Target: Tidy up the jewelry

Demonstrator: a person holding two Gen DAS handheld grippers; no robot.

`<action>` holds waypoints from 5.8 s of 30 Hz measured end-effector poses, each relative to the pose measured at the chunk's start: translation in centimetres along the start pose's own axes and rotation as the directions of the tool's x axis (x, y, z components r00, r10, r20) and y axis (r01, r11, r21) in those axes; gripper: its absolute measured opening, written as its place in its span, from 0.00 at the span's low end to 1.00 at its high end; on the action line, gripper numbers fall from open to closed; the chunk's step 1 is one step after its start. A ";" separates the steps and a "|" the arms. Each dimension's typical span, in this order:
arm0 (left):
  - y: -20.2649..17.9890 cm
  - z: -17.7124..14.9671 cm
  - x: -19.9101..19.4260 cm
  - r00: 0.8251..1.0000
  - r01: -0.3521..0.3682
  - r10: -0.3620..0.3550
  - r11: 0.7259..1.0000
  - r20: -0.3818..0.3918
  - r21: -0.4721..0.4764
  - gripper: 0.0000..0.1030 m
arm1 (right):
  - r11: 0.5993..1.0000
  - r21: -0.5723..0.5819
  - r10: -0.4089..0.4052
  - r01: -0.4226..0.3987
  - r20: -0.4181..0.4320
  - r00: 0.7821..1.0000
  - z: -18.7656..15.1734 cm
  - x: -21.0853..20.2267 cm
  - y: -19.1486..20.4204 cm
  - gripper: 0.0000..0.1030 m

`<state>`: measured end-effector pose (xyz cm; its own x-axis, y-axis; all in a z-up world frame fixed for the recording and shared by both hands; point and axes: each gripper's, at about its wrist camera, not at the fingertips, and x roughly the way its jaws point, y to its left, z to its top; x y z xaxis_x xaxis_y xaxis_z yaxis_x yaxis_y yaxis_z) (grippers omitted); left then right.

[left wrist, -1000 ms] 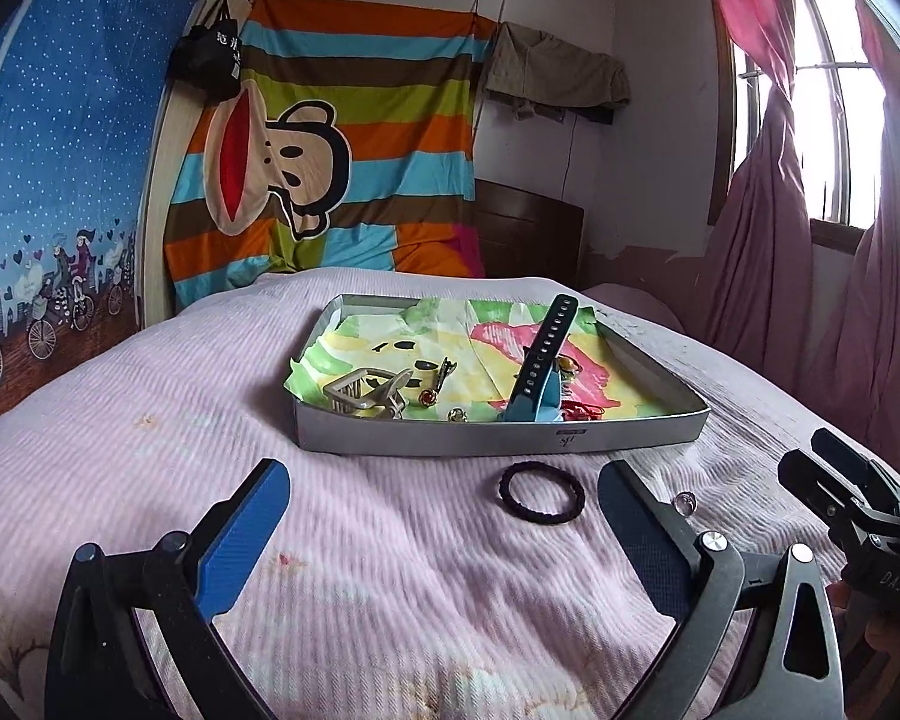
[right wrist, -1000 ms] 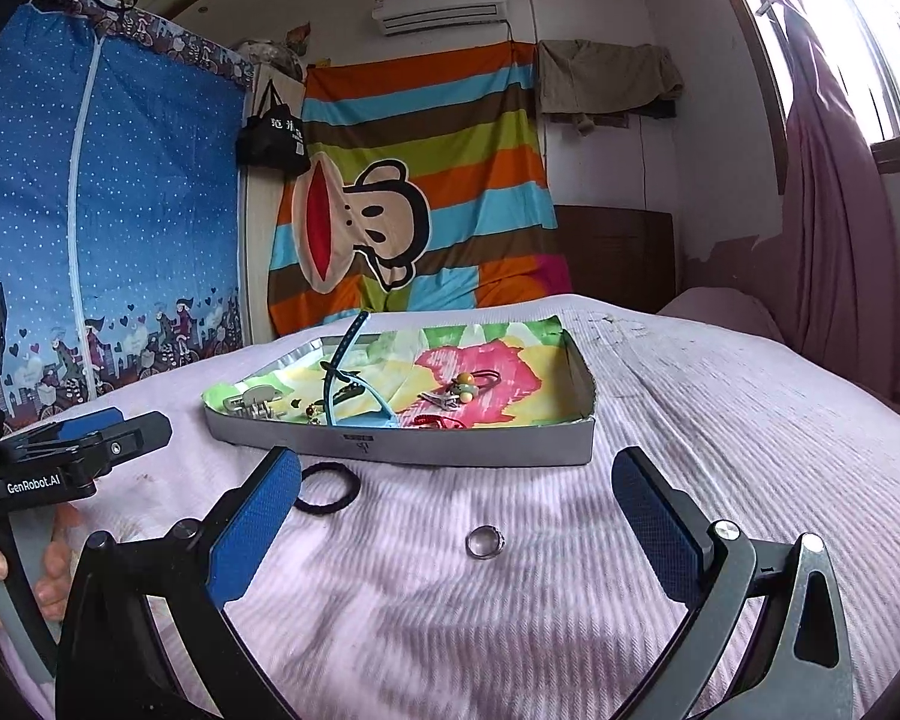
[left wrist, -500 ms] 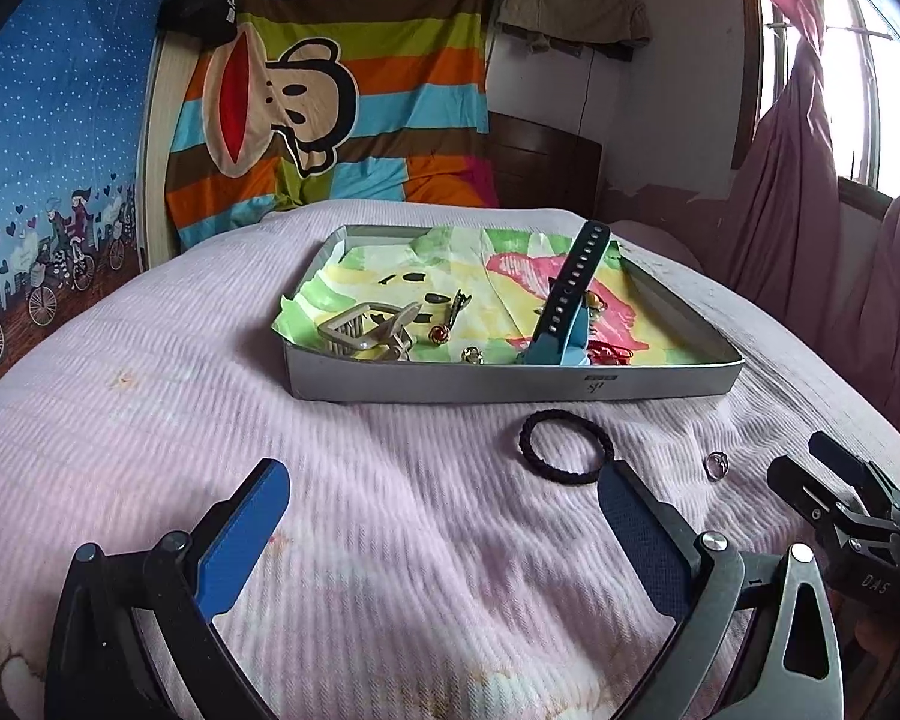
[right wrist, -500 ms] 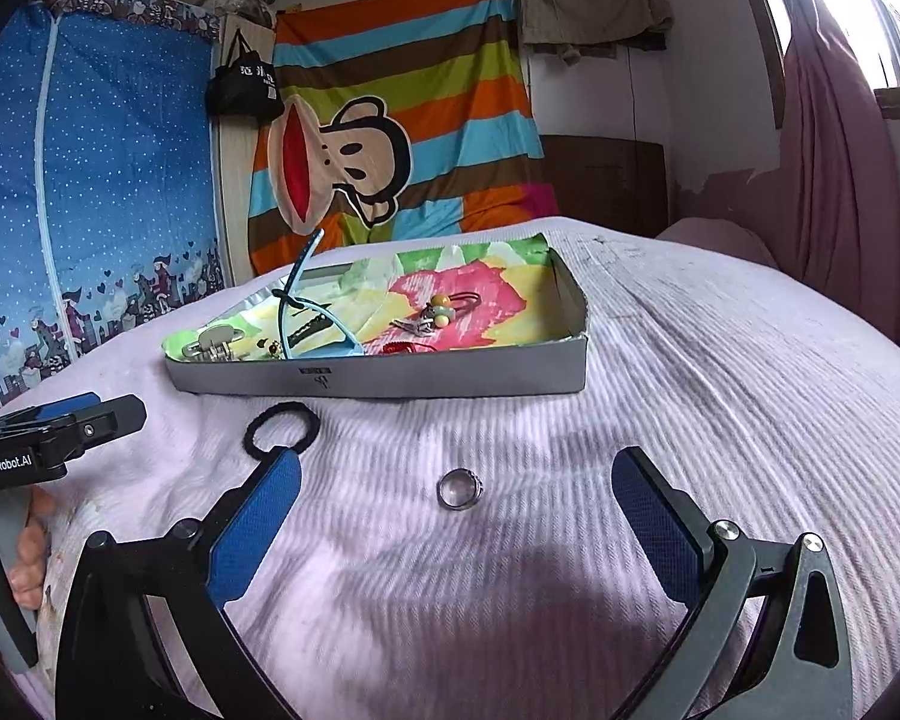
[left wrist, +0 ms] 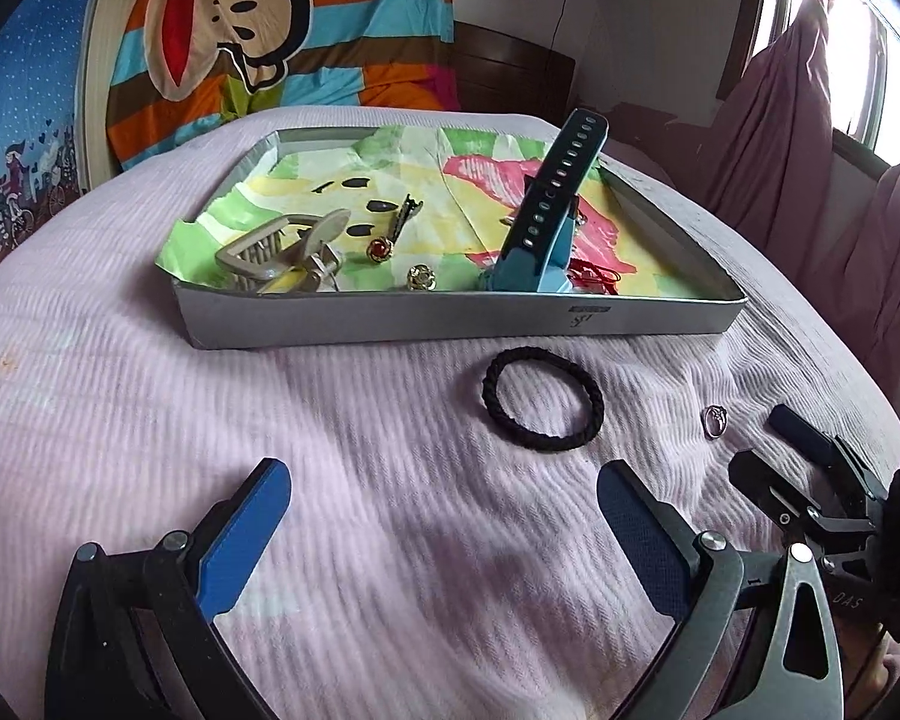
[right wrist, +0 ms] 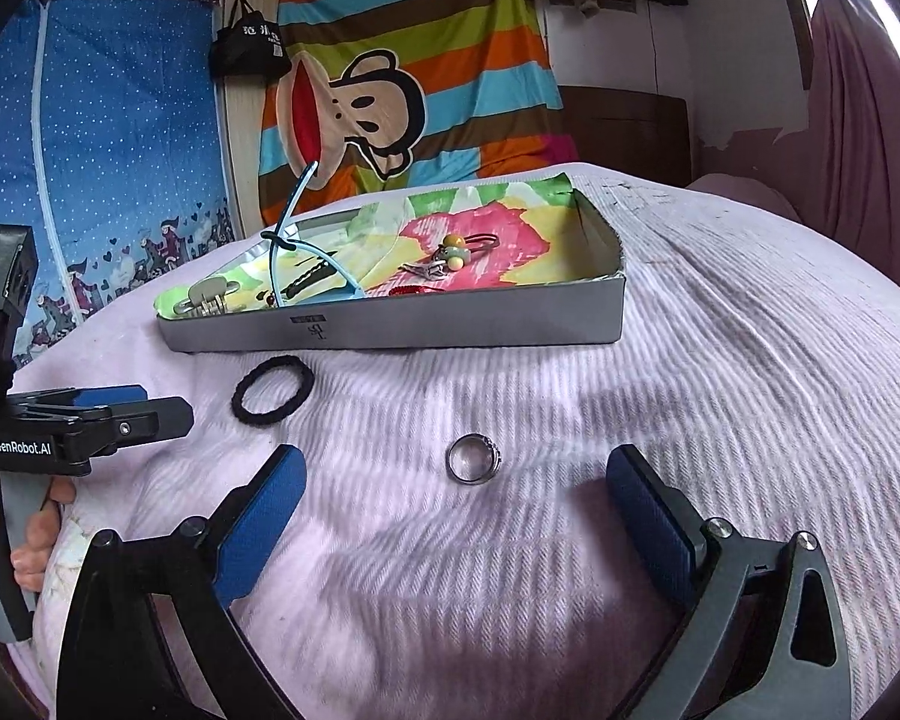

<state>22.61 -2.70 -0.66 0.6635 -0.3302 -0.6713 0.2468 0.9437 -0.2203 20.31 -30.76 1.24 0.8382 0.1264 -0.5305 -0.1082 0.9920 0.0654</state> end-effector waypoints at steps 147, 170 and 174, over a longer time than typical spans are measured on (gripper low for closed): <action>-0.3 14.7 5.2 0.995 0.025 -0.022 0.999 0.101 -0.028 0.81 | 0.994 0.059 0.091 -0.086 -0.077 0.993 13.7 11.1 -3.1 0.60; 0.6 10.5 -5.2 0.903 -0.100 0.114 0.993 0.413 -0.054 1.00 | 0.997 0.017 0.076 -0.081 0.212 0.974 13.2 0.0 -0.5 0.99; 0.4 9.6 -6.2 0.888 -0.123 0.135 0.991 0.440 -0.056 1.00 | 0.997 0.020 0.065 -0.072 0.243 0.968 12.6 -1.5 -0.4 0.99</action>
<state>25.39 -0.44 10.26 0.9334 -0.1739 -0.3140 0.1230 0.9768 -0.1754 25.81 -31.29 12.62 0.9342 0.1875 -0.3035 -0.1577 0.9802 0.1201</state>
